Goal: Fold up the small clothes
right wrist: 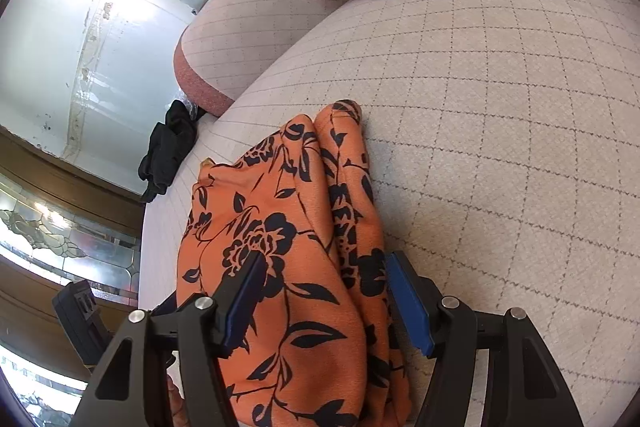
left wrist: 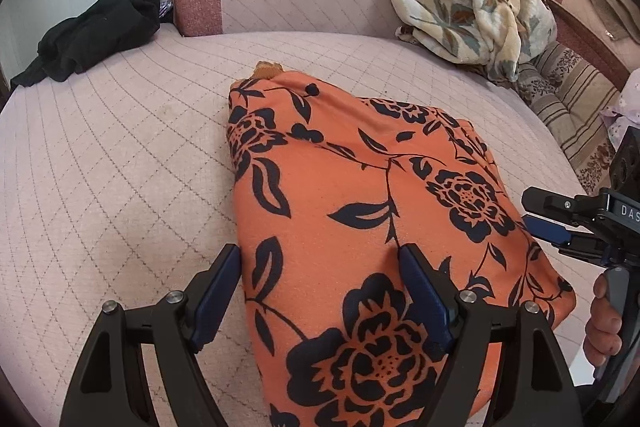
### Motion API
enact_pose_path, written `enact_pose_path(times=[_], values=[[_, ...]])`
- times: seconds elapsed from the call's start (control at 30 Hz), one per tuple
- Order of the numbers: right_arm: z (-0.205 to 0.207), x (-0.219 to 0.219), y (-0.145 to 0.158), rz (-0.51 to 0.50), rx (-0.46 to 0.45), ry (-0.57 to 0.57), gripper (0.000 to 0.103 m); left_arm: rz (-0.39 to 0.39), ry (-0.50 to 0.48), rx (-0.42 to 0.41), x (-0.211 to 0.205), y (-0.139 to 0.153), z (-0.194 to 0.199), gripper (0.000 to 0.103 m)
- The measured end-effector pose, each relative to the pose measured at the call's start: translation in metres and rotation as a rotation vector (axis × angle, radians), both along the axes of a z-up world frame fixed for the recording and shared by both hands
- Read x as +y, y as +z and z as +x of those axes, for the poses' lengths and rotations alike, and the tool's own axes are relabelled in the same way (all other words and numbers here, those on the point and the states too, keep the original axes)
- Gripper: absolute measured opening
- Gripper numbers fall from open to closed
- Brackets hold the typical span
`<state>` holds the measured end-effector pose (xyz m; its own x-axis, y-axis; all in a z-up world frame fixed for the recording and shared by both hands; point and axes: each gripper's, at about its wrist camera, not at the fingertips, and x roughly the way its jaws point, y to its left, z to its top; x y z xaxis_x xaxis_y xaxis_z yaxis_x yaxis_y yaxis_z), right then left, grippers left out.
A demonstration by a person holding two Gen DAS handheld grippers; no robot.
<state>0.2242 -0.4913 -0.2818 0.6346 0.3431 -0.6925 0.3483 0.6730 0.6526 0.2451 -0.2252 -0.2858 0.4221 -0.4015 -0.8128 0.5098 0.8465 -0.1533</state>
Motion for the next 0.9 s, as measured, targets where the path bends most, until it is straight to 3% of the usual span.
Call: enact_pose_path(times=[0.9], values=[[0.0048,-0.0003,-0.0028,0.027,0.002,0.005,0.067,0.009,-0.005,-0.004,-0.0036,-0.0022,0.0008,0.085]])
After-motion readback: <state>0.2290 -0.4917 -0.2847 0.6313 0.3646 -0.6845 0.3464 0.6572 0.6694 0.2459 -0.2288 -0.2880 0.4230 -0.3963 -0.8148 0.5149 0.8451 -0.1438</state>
